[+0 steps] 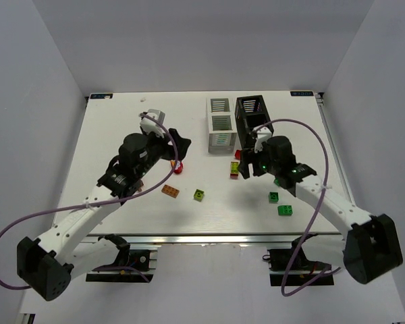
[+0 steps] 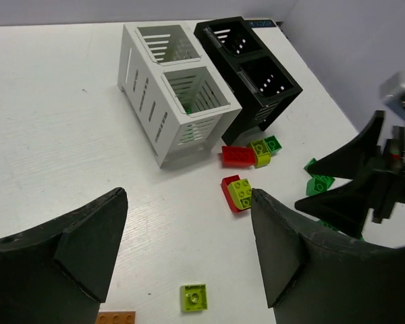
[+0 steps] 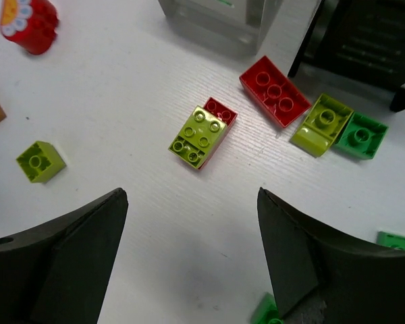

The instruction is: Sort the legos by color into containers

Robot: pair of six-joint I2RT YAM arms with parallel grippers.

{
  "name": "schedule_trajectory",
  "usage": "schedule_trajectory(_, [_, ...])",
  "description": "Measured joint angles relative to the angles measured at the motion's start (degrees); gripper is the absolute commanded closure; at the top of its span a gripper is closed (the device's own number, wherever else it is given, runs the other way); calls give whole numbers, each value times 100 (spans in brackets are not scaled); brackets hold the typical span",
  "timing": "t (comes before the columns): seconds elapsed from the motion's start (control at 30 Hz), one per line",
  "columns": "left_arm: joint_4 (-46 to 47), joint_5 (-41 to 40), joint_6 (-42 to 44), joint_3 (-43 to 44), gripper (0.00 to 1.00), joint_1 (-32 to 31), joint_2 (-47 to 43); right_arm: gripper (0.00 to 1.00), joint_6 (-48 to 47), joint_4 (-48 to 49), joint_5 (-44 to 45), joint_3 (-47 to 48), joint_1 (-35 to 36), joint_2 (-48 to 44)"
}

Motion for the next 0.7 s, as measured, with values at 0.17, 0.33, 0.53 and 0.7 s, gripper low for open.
schedule_trajectory(0.17, [-50, -170, 168, -310, 18, 0, -686, 17, 369, -57, 699, 420, 387, 1040])
schedule_trajectory(0.33, [28, -326, 251, -313, 19, 0, -841, 17, 415, -87, 1589, 833, 442, 1788])
schedule_trajectory(0.53, [24, -334, 291, -317, 19, 0, -745, 19, 348, -166, 1921, 730, 140, 1506])
schedule_trajectory(0.7, [24, -334, 317, -334, 19, 0, -717, 20, 129, -323, 1902, 708, -457, 1167])
